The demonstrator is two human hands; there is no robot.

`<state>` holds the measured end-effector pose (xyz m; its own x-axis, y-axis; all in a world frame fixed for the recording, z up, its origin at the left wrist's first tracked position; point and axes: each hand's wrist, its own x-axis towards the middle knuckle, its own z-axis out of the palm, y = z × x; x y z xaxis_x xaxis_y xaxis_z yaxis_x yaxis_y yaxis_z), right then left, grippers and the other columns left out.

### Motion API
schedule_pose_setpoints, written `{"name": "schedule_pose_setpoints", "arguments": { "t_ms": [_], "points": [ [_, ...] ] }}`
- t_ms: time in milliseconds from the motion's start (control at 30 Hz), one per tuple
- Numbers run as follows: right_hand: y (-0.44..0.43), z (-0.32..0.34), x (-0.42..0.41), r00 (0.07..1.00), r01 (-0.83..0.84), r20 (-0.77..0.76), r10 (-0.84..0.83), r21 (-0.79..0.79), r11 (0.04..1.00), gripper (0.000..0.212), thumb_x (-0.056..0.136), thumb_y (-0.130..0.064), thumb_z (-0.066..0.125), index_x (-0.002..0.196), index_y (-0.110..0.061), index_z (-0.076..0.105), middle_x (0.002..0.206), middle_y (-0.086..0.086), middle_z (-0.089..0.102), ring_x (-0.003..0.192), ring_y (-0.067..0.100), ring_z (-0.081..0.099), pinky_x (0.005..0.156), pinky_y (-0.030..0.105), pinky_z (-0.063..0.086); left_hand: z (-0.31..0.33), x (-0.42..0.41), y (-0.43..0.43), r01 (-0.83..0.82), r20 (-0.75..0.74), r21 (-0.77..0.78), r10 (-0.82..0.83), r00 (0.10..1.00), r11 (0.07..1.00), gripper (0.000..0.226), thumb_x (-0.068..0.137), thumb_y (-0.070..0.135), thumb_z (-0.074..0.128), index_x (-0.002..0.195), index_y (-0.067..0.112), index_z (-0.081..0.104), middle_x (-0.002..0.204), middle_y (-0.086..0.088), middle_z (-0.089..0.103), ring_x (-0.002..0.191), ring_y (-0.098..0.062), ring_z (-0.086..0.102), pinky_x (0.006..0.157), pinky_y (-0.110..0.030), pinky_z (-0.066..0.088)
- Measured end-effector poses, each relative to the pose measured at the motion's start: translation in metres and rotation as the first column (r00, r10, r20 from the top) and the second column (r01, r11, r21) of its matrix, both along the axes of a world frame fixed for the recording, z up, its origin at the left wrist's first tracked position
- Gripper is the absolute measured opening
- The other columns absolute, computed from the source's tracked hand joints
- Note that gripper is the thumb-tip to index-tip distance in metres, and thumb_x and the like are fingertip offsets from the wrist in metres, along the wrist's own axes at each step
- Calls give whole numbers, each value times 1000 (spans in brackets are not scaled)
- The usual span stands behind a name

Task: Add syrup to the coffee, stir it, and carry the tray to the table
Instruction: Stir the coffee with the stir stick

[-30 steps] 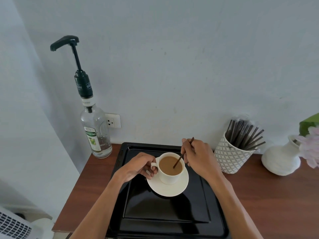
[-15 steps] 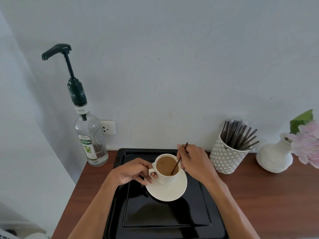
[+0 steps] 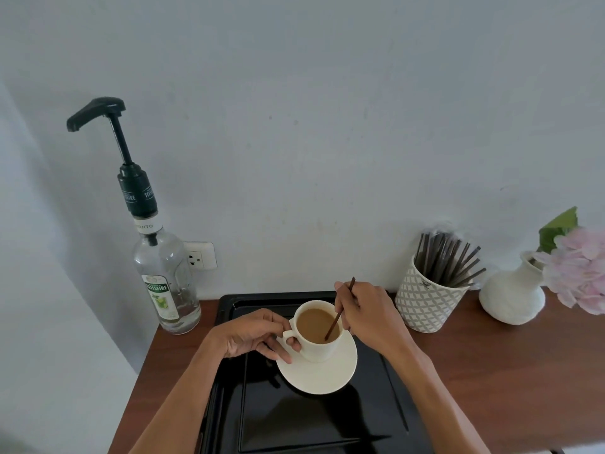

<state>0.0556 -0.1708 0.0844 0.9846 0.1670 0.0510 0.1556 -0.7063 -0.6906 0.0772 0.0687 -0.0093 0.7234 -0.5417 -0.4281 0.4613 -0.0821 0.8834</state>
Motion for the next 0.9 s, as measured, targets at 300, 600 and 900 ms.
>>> {"name": "schedule_pose_setpoints", "arguments": {
  "t_ms": [300,600,900],
  "points": [
    [1,6,-1,999,36,26,-37,21,999,49,108,-37,45,72,-13,67,57,6,70,58,24,68,74,50,60,-12,3,-4,-42,20,-9,42,999,999,19,89,15,67,97,4,79,102,-14,78,74,-22,78,48,-10,52],
    [1,13,5,995,68,70,-72,58,996,48,108,-39,45,71,-15,66,58,6,70,56,22,69,74,51,61,-7,3,-1,-83,75,45,80,994,996,14,80,15,74,91,8,80,97,-16,78,82,-25,78,51,-13,55],
    [-3,10,3,992,70,99,-82,125,990,47,108,-38,46,70,-17,65,60,10,71,55,23,68,71,48,61,3,-18,11,-165,227,125,133,965,978,23,79,18,78,102,14,80,102,-14,78,101,-25,75,76,-27,61]
  ]
}}
